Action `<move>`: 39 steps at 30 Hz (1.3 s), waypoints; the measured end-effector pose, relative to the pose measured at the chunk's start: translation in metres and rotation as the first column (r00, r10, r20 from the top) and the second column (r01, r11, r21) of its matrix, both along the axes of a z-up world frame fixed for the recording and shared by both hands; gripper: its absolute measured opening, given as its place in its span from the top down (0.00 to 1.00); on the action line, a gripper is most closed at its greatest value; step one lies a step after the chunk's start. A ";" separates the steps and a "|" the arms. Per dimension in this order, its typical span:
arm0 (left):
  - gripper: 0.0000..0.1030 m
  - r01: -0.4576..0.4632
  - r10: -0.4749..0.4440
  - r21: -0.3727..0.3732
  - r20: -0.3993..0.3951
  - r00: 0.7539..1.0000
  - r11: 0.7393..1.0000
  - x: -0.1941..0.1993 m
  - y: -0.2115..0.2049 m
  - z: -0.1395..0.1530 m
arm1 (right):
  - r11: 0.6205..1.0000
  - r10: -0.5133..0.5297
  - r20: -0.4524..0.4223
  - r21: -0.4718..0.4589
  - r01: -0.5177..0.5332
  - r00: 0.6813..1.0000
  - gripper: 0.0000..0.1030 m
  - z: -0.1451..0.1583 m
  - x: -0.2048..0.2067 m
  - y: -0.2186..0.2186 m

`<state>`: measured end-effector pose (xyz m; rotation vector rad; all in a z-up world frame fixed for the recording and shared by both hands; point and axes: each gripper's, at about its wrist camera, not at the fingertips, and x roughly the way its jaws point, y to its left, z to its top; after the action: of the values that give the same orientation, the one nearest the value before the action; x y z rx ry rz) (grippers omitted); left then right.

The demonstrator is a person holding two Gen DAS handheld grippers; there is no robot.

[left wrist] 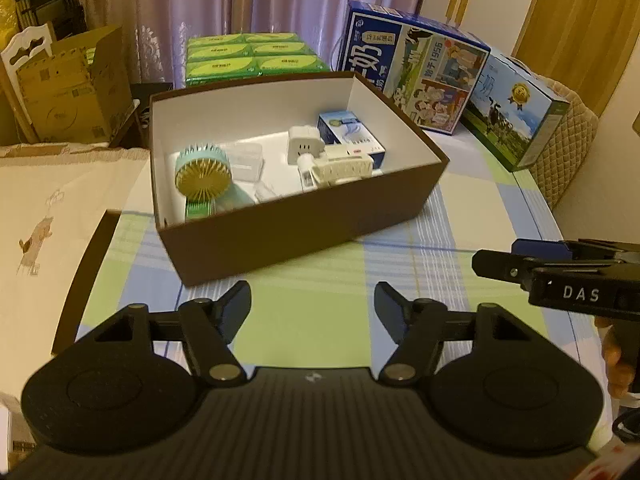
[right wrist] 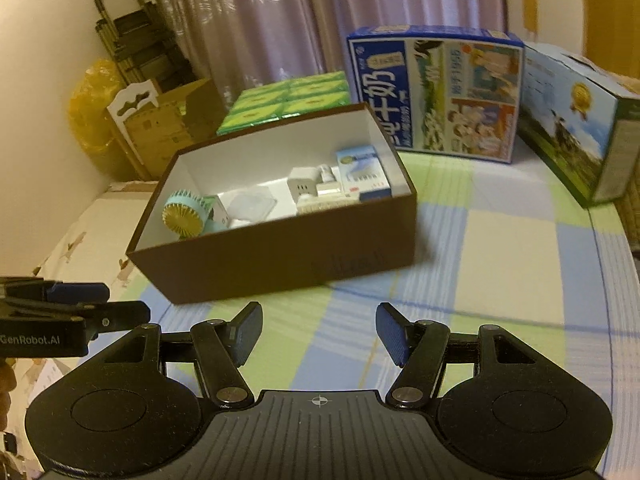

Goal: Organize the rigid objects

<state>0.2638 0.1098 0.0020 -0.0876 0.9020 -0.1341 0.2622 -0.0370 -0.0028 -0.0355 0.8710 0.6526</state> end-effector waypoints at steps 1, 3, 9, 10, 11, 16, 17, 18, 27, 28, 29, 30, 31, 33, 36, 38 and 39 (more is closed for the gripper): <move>0.39 -0.002 0.002 -0.004 -0.002 1.000 1.000 -0.005 -0.001 0.001 | 1.000 -0.003 -0.006 -0.002 0.003 1.000 0.42 0.002 -0.004 -0.003; 0.39 -0.008 0.008 -0.013 -0.005 1.000 1.000 -0.018 -0.004 0.002 | 1.000 0.001 -0.006 -0.002 -0.001 1.000 0.42 0.005 -0.012 -0.010; 0.39 -0.058 0.057 -0.028 -0.013 0.998 0.998 -0.053 -0.019 0.004 | 0.999 0.048 0.012 -0.011 -0.048 0.999 0.42 0.010 -0.037 -0.029; 0.39 -0.064 0.063 -0.030 -0.015 0.998 0.997 -0.060 -0.023 0.004 | 0.998 0.054 0.014 -0.014 -0.053 0.998 0.42 0.010 -0.042 -0.034; 0.39 -0.065 0.064 -0.029 -0.013 0.998 0.997 -0.068 -0.027 0.004 | 0.998 0.059 0.016 -0.012 -0.059 0.998 0.42 0.010 -0.047 -0.039; 0.39 -0.072 0.071 -0.008 -0.015 0.997 0.997 -0.098 -0.054 0.002 | 0.996 0.088 0.018 -0.008 -0.088 0.996 0.42 0.010 -0.075 -0.068; 0.39 -0.074 0.074 -0.008 -0.017 0.997 0.997 -0.104 -0.058 0.002 | 0.996 0.091 0.017 -0.011 -0.091 0.996 0.42 0.009 -0.080 -0.073; 0.39 -0.075 0.075 -0.008 -0.018 0.997 0.997 -0.110 -0.062 0.002 | 0.995 0.095 0.013 -0.011 -0.094 0.995 0.42 0.009 -0.086 -0.079; 0.39 -0.087 0.087 0.004 -0.035 0.996 0.996 -0.160 -0.090 -0.005 | 0.995 0.102 -0.026 -0.008 -0.102 0.994 0.42 0.004 -0.123 -0.123; 0.39 -0.088 0.089 0.007 -0.037 0.995 0.996 -0.164 -0.093 -0.006 | 0.995 0.104 -0.028 -0.007 -0.104 0.994 0.42 0.004 -0.128 -0.125; 0.39 -0.089 0.089 0.009 -0.038 0.995 0.996 -0.169 -0.095 -0.006 | 0.994 0.106 -0.029 -0.006 -0.106 0.994 0.42 0.003 -0.130 -0.127; 0.39 -0.089 0.090 0.011 -0.038 0.995 0.996 -0.172 -0.097 -0.006 | 0.994 0.109 -0.030 -0.005 -0.109 0.994 0.42 0.003 -0.133 -0.129; 0.39 -0.090 0.090 0.014 -0.039 0.995 0.996 -0.176 -0.099 -0.007 | 0.994 0.112 -0.030 -0.005 -0.112 0.993 0.42 0.003 -0.136 -0.132; 0.39 -0.091 0.092 0.014 -0.039 0.995 0.996 -0.183 -0.102 -0.007 | 0.993 0.116 -0.030 -0.004 -0.116 0.993 0.42 0.002 -0.141 -0.136; 0.39 -0.099 0.099 0.014 -0.041 0.994 0.995 -0.192 -0.104 -0.007 | 0.992 0.122 -0.029 -0.005 -0.122 0.992 0.42 0.002 -0.147 -0.140; 0.39 -0.104 0.105 0.013 -0.039 0.994 0.994 -0.197 -0.106 -0.007 | 0.992 0.129 -0.028 -0.005 -0.129 0.991 0.42 0.002 -0.152 -0.142; 0.39 -0.106 0.107 0.013 -0.038 0.994 0.994 -0.200 -0.106 -0.007 | 0.991 0.133 -0.027 -0.006 -0.133 0.991 0.42 0.002 -0.155 -0.143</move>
<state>0.0642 0.0034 -0.0052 -0.1281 0.9341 -0.0282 0.1076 -0.1798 -0.0011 -0.0922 0.9025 0.7762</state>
